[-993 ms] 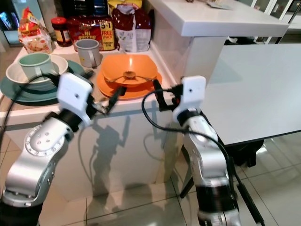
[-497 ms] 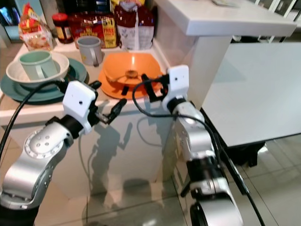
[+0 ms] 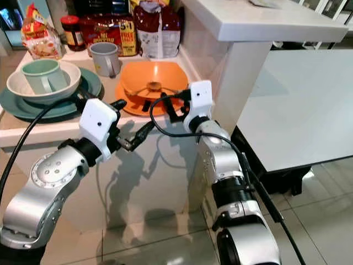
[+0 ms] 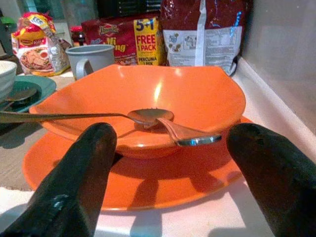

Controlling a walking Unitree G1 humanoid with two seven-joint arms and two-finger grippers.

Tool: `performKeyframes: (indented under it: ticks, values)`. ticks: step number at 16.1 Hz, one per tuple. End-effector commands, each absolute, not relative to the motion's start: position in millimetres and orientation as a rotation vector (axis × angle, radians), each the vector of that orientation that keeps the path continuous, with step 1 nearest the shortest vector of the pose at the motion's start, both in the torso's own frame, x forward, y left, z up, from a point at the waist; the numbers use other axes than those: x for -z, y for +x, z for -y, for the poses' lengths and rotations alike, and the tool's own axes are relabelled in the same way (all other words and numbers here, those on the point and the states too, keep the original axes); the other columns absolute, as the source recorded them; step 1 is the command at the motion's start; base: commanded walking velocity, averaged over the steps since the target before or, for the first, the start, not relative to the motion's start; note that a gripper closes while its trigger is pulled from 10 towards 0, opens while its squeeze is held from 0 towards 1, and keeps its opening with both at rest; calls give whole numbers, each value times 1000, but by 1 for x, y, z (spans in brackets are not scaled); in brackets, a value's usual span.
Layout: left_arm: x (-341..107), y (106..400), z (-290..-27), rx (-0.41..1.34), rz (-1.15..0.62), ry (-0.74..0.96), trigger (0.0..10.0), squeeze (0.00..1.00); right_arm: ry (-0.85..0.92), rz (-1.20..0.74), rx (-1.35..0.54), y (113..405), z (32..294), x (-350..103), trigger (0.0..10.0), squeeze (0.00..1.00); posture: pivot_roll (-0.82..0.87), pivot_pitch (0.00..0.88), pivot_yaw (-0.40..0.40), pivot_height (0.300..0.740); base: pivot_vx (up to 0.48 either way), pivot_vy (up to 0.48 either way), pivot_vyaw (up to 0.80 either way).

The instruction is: Setting the table

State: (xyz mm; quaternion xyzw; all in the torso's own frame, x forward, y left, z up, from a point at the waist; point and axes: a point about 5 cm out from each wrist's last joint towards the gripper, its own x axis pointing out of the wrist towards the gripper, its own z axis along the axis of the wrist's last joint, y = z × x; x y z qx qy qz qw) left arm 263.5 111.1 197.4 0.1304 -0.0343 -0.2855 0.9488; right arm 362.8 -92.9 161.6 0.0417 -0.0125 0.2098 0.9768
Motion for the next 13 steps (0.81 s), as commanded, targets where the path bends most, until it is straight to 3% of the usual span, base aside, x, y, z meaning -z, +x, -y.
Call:
performKeyframes:
  ticks: [1,13]
  values:
    - [-200,259,-107,609,80,266,10000,0,91,30,-430,366,93,-166,0,0,80,0,-46,740,0,0,0]
    - [-200,259,-106,607,78,272,10000,0,82,46,-437,369,95,-166,0,0,80,0,-54,740,0,0,0]
